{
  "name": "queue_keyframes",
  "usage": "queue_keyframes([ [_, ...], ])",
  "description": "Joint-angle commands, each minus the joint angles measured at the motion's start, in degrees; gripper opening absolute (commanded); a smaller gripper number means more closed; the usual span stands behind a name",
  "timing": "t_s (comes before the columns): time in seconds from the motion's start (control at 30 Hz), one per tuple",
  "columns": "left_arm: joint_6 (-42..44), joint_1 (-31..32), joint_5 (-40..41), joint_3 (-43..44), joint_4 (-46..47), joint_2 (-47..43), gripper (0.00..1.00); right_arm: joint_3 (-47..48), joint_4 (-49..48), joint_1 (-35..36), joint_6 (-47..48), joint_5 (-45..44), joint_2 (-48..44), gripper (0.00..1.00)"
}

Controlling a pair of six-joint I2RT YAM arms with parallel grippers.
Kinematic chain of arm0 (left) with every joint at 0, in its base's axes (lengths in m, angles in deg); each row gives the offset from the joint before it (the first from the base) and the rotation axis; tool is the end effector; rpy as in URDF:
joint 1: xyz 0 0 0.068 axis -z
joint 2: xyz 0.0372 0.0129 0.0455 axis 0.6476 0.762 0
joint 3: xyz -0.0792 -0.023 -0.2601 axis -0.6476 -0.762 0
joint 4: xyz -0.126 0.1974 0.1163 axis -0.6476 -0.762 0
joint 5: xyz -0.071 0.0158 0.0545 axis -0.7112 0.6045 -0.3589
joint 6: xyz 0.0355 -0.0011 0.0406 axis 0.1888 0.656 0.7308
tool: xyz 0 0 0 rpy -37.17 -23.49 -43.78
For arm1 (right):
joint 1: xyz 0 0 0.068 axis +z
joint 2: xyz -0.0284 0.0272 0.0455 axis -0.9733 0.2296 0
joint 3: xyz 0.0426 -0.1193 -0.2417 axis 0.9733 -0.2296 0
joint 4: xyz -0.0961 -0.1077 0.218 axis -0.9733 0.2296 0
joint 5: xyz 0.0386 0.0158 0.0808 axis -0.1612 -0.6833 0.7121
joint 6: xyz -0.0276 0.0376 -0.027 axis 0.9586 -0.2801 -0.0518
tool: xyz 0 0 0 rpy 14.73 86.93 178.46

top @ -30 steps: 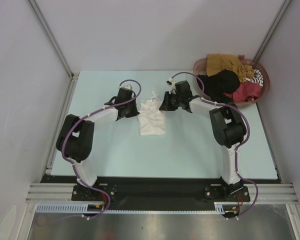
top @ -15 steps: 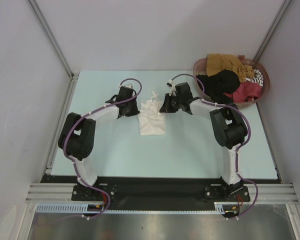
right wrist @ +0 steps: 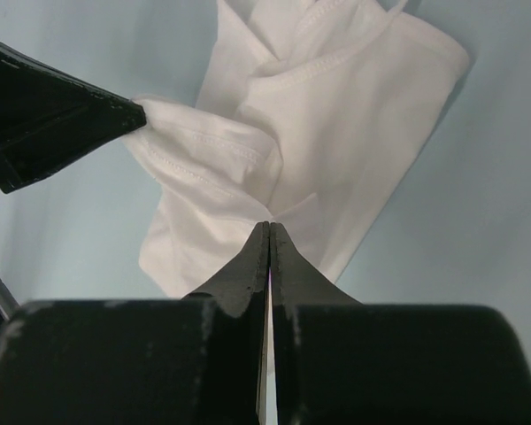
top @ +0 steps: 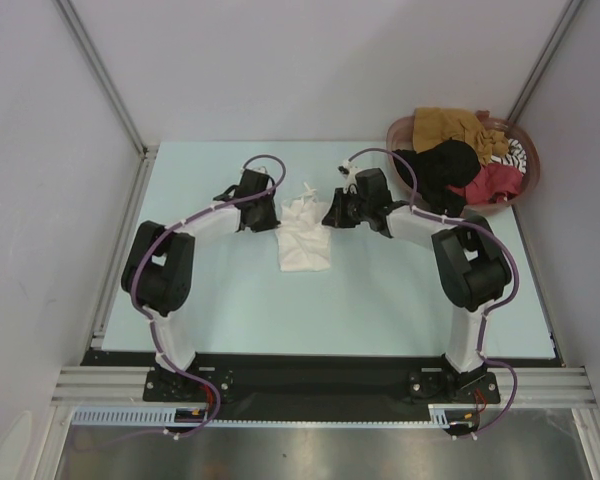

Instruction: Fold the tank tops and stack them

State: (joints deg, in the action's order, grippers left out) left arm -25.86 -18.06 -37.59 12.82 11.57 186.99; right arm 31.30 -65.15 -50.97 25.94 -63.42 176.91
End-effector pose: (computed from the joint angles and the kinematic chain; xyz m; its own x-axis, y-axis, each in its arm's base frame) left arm 0.3697 -0.1511 0.1873 -0.8130 -0.2047 -0.5451 -0.0395 0.9534 -0.2992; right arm 0.3793 0.1979 0.1898 -0.7230 -0.0085 -0.6907 -0.4661 0.7440 0.4788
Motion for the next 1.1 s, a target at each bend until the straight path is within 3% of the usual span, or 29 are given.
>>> queue_keyframes([
  [0.0, 1.48, -0.51, 0.08, 3.44, -1.04, 0.92, 0.0, 1.12, -1.52, -0.53, -0.24, -1.6, -2.19, 0.0],
  [0.53, 2.53, -0.95, 0.87, 9.77, -3.77, 6.9, 0.02, 3.92, -1.97, -2.47, -1.3, -3.1, 1.84, 0.0],
  [0.87, 2.53, -0.95, 0.34, 10.3, -1.31, 7.79, 0.33, 9.02, 1.2, -3.87, -3.41, -3.37, 9.05, 0.0],
  [0.93, 2.62, -1.12, 0.61, 10.56, -1.65, 7.52, 0.45, 8.59, 1.38, -4.22, -4.11, -2.93, 8.71, 0.1],
  [0.97, 2.71, -1.21, 1.04, 10.56, -2.0, 6.56, 0.52, 7.72, 0.77, -4.31, -4.2, -2.49, 8.1, 0.26],
  [1.07, 2.8, -1.21, 2.45, 6.72, -0.61, 2.53, 0.66, 4.02, -0.73, -4.4, -4.99, -2.22, 2.93, 0.33],
])
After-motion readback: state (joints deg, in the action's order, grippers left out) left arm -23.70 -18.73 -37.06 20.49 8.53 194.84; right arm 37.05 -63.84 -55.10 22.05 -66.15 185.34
